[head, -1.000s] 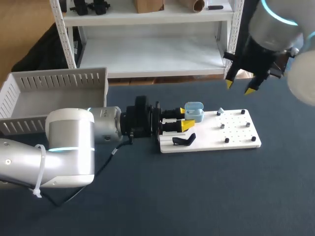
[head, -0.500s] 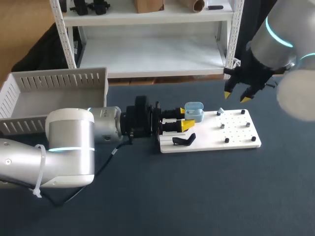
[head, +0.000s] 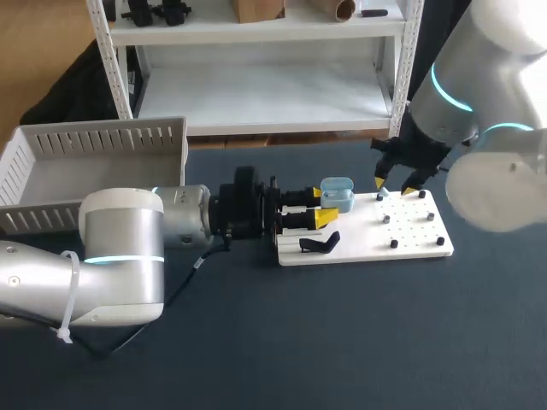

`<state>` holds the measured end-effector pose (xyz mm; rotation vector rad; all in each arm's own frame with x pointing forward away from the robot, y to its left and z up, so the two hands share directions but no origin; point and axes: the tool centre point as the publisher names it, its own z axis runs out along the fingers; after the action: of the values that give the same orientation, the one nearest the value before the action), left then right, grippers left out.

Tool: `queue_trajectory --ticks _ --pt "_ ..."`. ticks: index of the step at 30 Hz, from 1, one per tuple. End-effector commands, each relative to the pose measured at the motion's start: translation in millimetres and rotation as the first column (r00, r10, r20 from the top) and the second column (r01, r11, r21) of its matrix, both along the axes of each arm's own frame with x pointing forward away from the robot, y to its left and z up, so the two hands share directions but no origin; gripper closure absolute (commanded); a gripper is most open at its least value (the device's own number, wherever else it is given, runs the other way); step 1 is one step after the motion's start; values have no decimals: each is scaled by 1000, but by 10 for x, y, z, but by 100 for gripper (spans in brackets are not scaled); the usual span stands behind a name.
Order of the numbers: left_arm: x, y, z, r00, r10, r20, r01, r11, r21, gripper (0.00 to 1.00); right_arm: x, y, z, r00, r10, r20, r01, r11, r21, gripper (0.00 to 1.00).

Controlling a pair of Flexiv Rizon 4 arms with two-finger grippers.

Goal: Pick up each earbud case from the left stands, insert the matching earbuds, close the lid, and place the case in the box.

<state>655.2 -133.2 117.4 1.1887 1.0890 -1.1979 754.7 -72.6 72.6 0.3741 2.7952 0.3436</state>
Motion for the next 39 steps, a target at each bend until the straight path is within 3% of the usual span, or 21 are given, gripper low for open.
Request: queue_trajectory --ticks 1,18,39 --pt "0 3 -13 1000 0 2 0 1000 -4 100 11 23 -66 999 -29 14 29 1000 6 57" --pt "0 3 -13 1000 0 2 0 1000 -4 100 157 91 -243 998 -62 -1 62 998 25 56" --pt "0 3 -13 1000 0 2 0 1000 -4 100 317 -1 -388 996 -83 -26 84 995 51 69"
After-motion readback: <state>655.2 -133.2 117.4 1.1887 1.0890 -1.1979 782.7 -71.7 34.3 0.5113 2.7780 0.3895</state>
